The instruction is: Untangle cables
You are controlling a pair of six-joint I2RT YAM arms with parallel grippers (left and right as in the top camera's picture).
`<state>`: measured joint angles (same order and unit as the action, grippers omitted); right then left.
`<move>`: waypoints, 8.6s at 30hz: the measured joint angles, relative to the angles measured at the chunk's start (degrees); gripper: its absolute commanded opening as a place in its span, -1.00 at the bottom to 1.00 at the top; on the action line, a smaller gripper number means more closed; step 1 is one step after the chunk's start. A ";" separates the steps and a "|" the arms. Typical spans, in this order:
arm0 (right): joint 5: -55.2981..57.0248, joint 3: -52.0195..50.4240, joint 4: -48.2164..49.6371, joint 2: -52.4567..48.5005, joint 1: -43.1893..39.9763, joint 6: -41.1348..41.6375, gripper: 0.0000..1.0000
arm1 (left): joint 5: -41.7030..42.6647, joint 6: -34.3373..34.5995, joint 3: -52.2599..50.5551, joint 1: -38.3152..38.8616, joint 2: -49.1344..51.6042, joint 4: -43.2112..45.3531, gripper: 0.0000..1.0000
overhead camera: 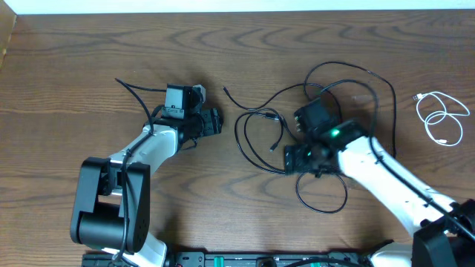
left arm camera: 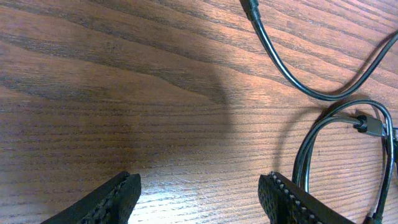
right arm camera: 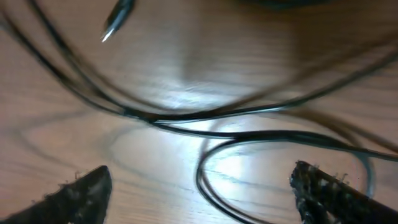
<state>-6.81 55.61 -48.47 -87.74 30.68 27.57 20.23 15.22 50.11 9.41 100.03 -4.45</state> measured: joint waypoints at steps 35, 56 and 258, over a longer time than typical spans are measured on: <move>14.78 -12.94 9.79 0.00 4.07 0.20 0.57 | 0.00 0.00 0.00 0.00 0.00 -0.04 0.33; 15.47 -12.50 2.62 1.88 4.07 -12.98 0.22 | 0.00 0.00 0.00 0.00 0.00 -0.07 0.34; 8.24 -23.21 28.52 5.31 1.11 -20.85 -0.93 | 0.00 0.17 0.00 0.00 -0.04 -0.04 0.96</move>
<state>1.43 32.40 -19.94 -82.43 31.79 6.72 20.23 15.40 50.11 9.41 99.98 -4.49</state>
